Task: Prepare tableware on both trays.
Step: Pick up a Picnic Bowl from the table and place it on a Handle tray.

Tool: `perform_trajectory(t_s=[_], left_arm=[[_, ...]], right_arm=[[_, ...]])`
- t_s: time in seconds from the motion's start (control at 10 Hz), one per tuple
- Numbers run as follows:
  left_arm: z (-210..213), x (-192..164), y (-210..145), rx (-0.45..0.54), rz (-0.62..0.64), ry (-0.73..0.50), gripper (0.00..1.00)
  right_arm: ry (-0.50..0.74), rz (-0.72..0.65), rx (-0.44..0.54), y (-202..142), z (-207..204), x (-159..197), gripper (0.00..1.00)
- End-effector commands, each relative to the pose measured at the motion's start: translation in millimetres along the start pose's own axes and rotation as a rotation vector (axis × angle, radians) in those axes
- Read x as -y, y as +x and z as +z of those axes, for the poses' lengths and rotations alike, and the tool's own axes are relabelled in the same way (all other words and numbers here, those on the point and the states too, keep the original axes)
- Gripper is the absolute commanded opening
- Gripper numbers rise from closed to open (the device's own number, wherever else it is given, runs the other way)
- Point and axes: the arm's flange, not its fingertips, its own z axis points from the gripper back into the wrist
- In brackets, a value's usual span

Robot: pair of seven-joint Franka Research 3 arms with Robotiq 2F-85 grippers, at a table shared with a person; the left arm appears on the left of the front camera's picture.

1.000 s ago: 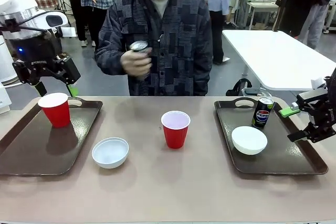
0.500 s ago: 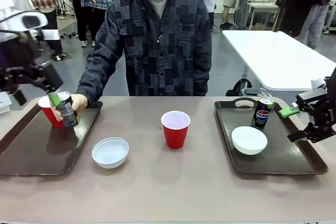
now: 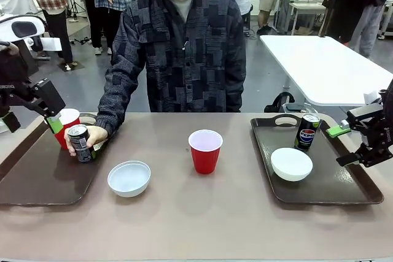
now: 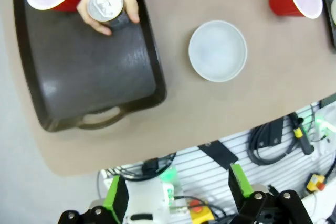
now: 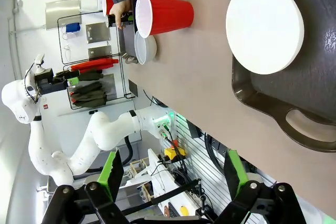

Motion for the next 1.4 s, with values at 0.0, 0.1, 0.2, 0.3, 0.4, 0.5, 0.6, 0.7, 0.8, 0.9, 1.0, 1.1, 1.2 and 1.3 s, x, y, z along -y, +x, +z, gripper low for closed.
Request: perform_trajectory(t_s=[0.0, 0.1, 0.2, 0.3, 0.4, 0.5, 0.6, 0.7, 0.8, 0.9, 1.0, 1.1, 1.2, 1.3], left_arm=[[-1, 2, 3, 0.017, 0.043, 0.016, 1.00], [-3, 3, 2, 0.024, 0.061, 0.023, 1.00], [-3, 4, 3, 0.030, 0.076, 0.026, 1.00], [-4, 6, 11, 0.059, 0.106, 0.048, 1.00], [-9, 13, 33, 0.096, 0.156, 0.090, 1.00], [-22, 24, 54, 0.080, 0.176, 0.112, 1.00], [-40, 31, 73, 0.047, 0.193, 0.140, 1.00], [-62, 40, 86, 0.016, 0.211, 0.173, 1.00], [-89, 45, 95, -0.017, 0.234, 0.180, 1.00], [-109, 47, 96, -0.037, 0.268, 0.174, 1.00], [-127, 48, 98, -0.045, 0.301, 0.159, 1.00], [-139, 48, 98, -0.046, 0.335, 0.135, 1.00], [-122, 40, 101, -0.030, 0.354, 0.053, 1.00], [-138, 44, 97, -0.072, 0.278, 0.147, 1.00]], right_arm=[[0.015, 0.004, 0.001, -1, 1, 0, 1.00], [0.015, 0.004, 0.001, -1, 1, 0, 1.00], [0.015, 0.004, 0.001, -1, 1, 0, 1.00], [0.015, 0.004, 0.001, -1, 1, 0, 1.00], [0.015, 0.004, 0.001, -1, 1, 0, 1.00], [0.015, 0.004, 0.001, -1, 1, 0, 1.00], [0.015, 0.004, 0.001, -1, 1, 0, 1.00], [0.015, 0.004, 0.001, -1, 1, 0, 1.00], [0.015, 0.004, 0.001, -1, 1, 0, 1.00], [0.015, 0.004, 0.001, -1, 1, 0, 1.00], [0.015, 0.004, 0.001, -1, 1, 0, 1.00], [0.015, 0.004, 0.001, -1, 1, 0, 1.00], [0.015, 0.004, 0.001, -1, 1, 0, 1.00], [0.015, 0.004, 0.001, -1, 1, 0, 1.00]])
